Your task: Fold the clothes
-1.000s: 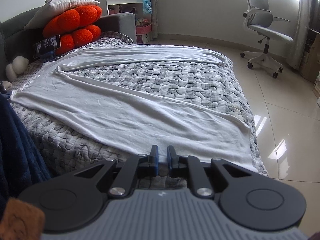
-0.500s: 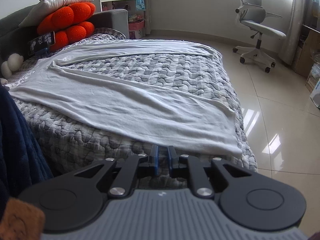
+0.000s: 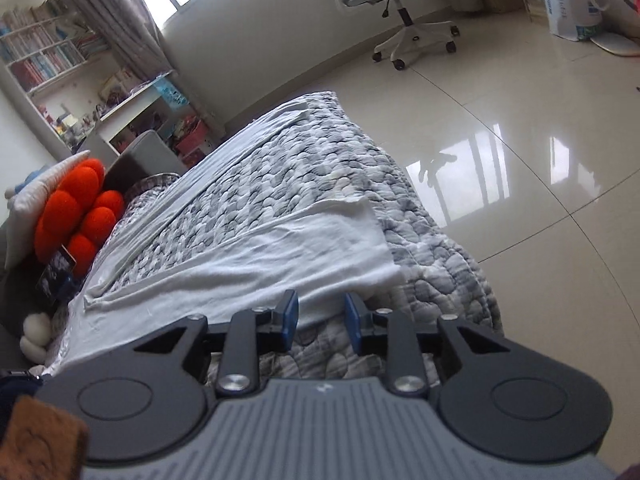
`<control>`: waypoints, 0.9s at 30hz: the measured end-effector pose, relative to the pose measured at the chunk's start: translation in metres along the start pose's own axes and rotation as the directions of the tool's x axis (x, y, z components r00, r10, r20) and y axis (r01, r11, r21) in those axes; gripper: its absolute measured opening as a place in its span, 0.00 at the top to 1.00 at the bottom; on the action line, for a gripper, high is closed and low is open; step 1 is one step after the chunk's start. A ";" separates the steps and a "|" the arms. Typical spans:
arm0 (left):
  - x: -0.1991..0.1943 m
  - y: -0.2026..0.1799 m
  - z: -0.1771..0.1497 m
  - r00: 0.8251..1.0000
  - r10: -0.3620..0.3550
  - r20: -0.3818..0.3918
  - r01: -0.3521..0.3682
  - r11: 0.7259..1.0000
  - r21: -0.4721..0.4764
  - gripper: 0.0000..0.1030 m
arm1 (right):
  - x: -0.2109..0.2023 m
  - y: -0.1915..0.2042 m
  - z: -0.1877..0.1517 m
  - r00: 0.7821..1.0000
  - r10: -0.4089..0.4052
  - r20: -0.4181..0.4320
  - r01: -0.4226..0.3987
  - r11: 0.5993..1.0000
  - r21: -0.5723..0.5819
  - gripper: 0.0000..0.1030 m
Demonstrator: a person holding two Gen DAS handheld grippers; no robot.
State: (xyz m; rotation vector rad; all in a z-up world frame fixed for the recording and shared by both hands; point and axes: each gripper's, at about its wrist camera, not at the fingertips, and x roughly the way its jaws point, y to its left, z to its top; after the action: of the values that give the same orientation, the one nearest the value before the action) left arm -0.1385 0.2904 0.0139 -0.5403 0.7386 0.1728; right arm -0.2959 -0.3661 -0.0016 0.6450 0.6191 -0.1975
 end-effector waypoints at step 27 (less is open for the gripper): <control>-0.017 -0.002 0.010 0.996 -0.049 0.068 0.050 0.999 -0.009 0.98 | -0.036 -0.022 0.019 0.979 -0.070 0.193 0.031 0.979 0.201 0.99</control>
State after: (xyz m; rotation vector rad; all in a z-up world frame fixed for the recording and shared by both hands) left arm -0.1449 0.2944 0.0323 -0.5598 0.6582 0.1488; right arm -0.3234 -0.3963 0.0206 0.7901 0.4253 -0.3704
